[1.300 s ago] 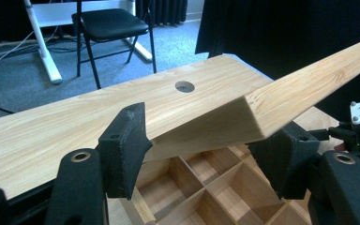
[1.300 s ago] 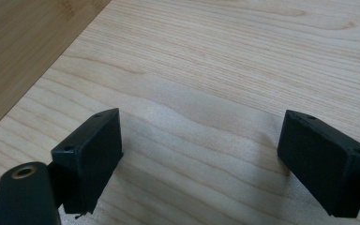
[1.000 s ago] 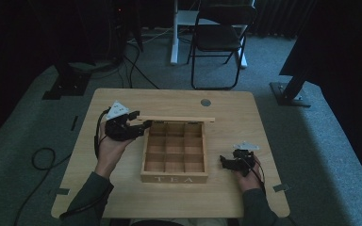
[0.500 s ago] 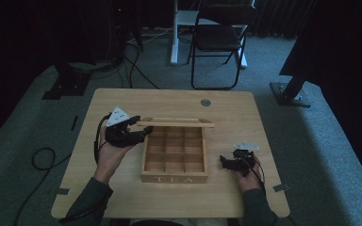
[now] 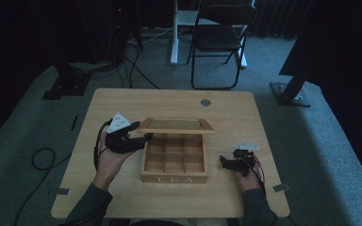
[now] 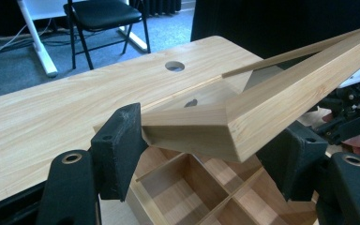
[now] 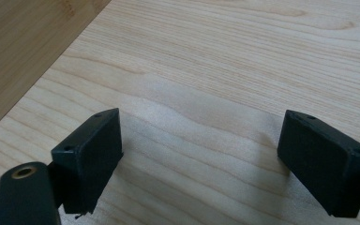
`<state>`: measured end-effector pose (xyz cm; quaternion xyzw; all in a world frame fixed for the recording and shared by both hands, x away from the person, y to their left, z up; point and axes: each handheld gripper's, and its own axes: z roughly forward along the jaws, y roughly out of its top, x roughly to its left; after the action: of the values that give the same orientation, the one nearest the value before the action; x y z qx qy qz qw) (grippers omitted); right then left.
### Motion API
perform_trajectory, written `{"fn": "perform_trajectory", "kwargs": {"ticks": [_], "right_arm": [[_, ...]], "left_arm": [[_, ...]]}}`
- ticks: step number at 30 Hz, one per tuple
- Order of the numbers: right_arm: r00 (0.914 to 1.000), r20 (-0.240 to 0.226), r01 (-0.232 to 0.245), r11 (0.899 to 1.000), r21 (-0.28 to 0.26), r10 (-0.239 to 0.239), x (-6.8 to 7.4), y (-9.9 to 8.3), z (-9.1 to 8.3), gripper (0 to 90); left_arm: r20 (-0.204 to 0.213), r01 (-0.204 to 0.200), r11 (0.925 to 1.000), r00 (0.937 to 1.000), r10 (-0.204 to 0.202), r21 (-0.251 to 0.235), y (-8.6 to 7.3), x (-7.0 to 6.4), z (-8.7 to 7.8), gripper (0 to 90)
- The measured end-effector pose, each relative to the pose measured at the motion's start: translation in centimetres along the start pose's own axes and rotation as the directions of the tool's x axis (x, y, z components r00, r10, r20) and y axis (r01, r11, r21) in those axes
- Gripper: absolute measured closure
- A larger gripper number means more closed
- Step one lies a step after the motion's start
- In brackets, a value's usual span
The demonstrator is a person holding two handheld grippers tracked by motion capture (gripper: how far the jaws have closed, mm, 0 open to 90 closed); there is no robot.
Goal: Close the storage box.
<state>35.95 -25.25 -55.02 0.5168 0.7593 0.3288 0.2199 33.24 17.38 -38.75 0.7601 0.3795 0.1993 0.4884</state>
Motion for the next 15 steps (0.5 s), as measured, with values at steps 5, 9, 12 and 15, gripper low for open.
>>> {"fn": "perform_trajectory", "kwargs": {"ticks": [5,9,12,15], "right_arm": [[1.0,0.001,0.0,1.0,0.001,0.0,0.0,0.0,0.0,13.8],[1.0,0.001,0.0,1.0,0.0,0.0,0.0,0.0,0.0,13.8],[1.0,0.0,-0.001,1.0,0.001,0.001,0.0,0.0,0.0,13.8],[1.0,0.0,0.0,1.0,0.002,0.0,0.0,0.0,0.0,13.7]], "left_arm": [[0.001,0.002,1.0,1.0,-0.002,0.0,-0.3,-0.1,-0.1,33.5],[0.008,0.011,0.9999,0.9999,-0.011,-0.002,-0.6,-0.1,-0.1,33.0],[0.01,0.01,0.9999,0.9999,-0.01,0.005,-0.9,-0.2,-0.1,32.7],[0.012,0.012,0.9999,0.9999,-0.012,0.005,-1.1,-0.3,-0.2,32.7]]}}
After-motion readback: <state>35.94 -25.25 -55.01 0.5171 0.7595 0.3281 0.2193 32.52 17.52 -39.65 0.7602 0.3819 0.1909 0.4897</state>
